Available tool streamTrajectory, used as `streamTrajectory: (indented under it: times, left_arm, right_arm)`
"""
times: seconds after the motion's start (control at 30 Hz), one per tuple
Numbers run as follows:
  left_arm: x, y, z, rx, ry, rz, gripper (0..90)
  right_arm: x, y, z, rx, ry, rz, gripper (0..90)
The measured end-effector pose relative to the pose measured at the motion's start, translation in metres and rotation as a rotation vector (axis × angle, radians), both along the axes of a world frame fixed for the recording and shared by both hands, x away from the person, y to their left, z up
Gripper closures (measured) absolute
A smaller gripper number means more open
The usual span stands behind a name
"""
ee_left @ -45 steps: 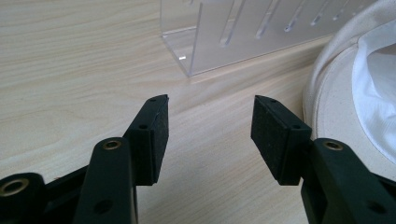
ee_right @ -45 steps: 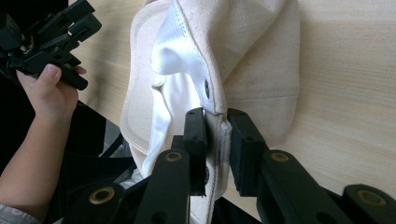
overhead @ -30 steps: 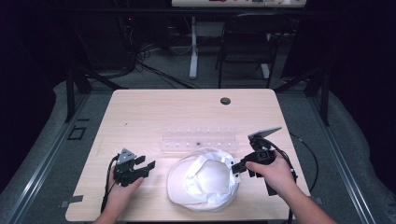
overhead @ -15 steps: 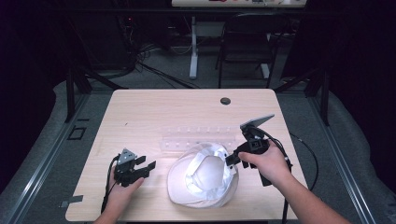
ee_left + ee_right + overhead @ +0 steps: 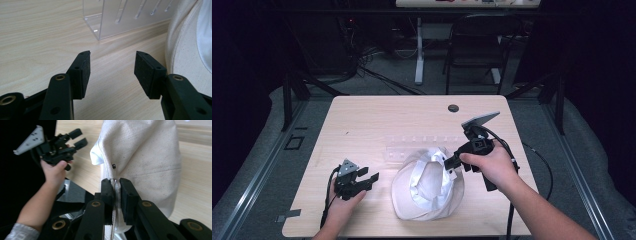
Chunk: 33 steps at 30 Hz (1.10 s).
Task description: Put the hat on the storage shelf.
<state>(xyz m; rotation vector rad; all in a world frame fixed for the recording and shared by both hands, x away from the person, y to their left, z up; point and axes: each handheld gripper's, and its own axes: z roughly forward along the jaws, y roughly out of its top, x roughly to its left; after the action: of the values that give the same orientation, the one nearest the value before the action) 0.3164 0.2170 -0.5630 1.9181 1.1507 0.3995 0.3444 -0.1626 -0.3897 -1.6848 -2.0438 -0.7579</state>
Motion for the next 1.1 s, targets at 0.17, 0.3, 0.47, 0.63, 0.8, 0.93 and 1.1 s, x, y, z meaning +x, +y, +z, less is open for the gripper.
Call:
streamTrajectory:
  times: [0.17,0.3,0.47,0.63,0.8,0.93,1.1]
  left_arm:
    - [0.0,0.0,0.0,-0.001,-0.001,-0.001,47.6]
    - [0.0,0.0,0.0,0.0,0.0,0.001,47.6]
    - [0.0,0.0,0.0,0.003,0.0,-0.001,47.6]
    - [0.0,-0.001,0.0,0.003,0.001,0.0,47.5]
    - [-0.001,-0.001,0.0,-0.004,0.001,0.002,47.6]
    - [-0.001,-0.002,0.0,-0.004,-0.001,-0.003,47.5]
    - [-0.002,-0.004,0.001,0.004,-0.005,-0.009,47.4]
  right_arm:
    - [0.001,-0.001,0.0,0.093,0.036,0.002,82.2]
    - [0.002,-0.003,-0.002,0.156,0.056,0.001,82.2]
    - [0.002,-0.005,-0.002,0.212,0.048,0.002,82.3]
    - [0.001,-0.005,0.005,0.251,0.027,0.007,82.4]
    - [0.0,-0.007,0.014,0.273,0.008,0.001,82.4]
    - [-0.001,-0.011,0.02,0.284,-0.001,-0.006,82.4]
    - [-0.001,-0.02,0.029,0.285,-0.019,-0.022,82.4]
